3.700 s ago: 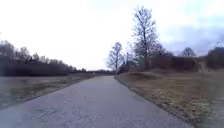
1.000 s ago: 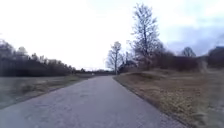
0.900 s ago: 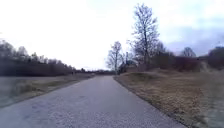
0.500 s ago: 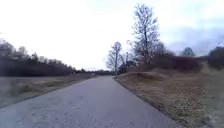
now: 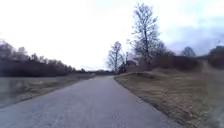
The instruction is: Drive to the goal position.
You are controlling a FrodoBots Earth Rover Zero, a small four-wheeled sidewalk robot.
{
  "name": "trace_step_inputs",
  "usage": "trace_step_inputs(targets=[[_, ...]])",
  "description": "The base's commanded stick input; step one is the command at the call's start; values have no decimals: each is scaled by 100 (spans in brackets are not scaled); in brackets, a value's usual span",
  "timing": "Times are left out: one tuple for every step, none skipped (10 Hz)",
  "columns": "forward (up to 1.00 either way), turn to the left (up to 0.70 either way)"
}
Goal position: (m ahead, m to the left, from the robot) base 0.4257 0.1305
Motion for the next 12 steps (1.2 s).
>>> trace_step_inputs(targets=[[38, 0], [37, 0], [37, 0], [37, 0], [37, 0], [37, 0], [37, 0], [37, 0], [38, 0], [37, 0], [37, 0], [38, 0]])
